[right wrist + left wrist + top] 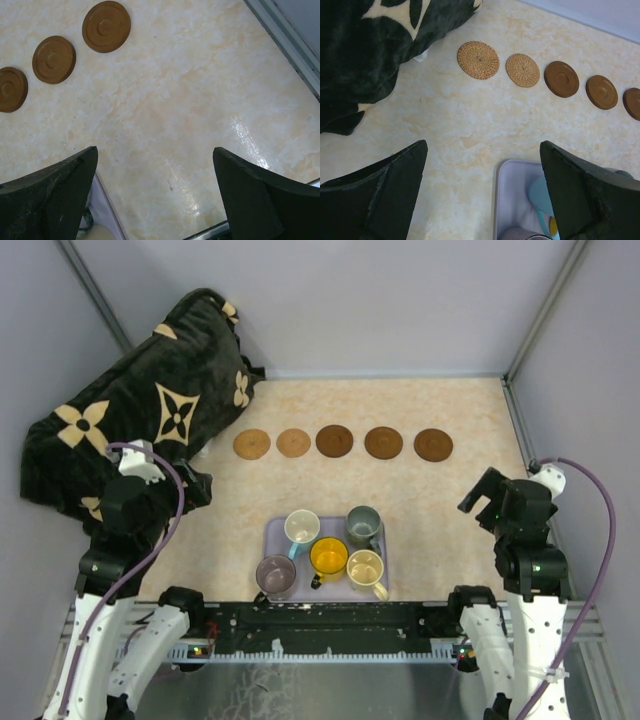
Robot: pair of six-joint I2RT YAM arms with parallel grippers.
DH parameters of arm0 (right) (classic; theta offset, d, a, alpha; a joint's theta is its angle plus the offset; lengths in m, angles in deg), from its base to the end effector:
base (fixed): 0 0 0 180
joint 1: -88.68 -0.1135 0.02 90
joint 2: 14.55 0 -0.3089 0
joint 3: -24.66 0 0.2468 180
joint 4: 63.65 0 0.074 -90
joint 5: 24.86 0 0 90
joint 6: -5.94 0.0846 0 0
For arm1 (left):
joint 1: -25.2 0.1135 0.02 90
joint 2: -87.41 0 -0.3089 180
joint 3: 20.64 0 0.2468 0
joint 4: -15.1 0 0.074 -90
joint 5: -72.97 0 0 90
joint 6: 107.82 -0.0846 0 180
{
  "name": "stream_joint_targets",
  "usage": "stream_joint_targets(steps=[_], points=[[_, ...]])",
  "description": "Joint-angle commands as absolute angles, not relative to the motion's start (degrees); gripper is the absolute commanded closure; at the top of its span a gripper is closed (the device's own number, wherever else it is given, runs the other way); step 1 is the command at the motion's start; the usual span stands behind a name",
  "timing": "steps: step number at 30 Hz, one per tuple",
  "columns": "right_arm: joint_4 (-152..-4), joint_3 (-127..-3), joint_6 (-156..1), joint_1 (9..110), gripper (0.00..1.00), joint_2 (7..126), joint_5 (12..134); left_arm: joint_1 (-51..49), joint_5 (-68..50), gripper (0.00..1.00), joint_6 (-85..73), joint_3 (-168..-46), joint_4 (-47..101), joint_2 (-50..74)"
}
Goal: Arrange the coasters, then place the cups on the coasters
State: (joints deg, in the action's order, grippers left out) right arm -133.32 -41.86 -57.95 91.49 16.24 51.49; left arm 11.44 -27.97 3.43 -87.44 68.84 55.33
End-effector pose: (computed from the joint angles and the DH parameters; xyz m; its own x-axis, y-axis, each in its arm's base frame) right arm 0.0835 -0.0241 0.3285 -0.3937 0.4475 -0.8029 0.4638 0.8509 0.2468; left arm 0.1103 -0.0105 0.3669 -0.3165 -0.2889 -0.9035 -0.0595 0.9567 -0.2850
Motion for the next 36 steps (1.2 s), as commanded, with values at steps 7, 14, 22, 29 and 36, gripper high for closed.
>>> stream_joint_targets(steps=[7, 14, 22, 29, 36], points=[[-131.3, -41.8, -58.2, 92.0, 0.01, 14.7, 61.9, 11.5, -27.7, 0.00, 3.5, -86.6, 70.3, 56.1], [-131.9, -38.1, -57.6, 91.9, 0.02, 14.5, 69.2, 11.5, -22.3, 0.00, 6.2, -82.6, 67.4, 56.1], [-136.0, -38.2, -58.7, 92.0, 0.08, 12.8, 71.9, 11.5, -18.6, 0.00, 7.3, -80.6, 64.3, 54.1], [-133.7, -35.4, -59.3, 92.0, 0.10, 14.5, 74.3, 11.5, -17.1, 0.00, 7.7, -79.5, 62.6, 52.0], [-126.7, -36.3, -59.2, 87.7, 0.10, 23.2, 72.0, 11.5, -17.9, 0.00, 7.9, -79.1, 62.3, 50.6]])
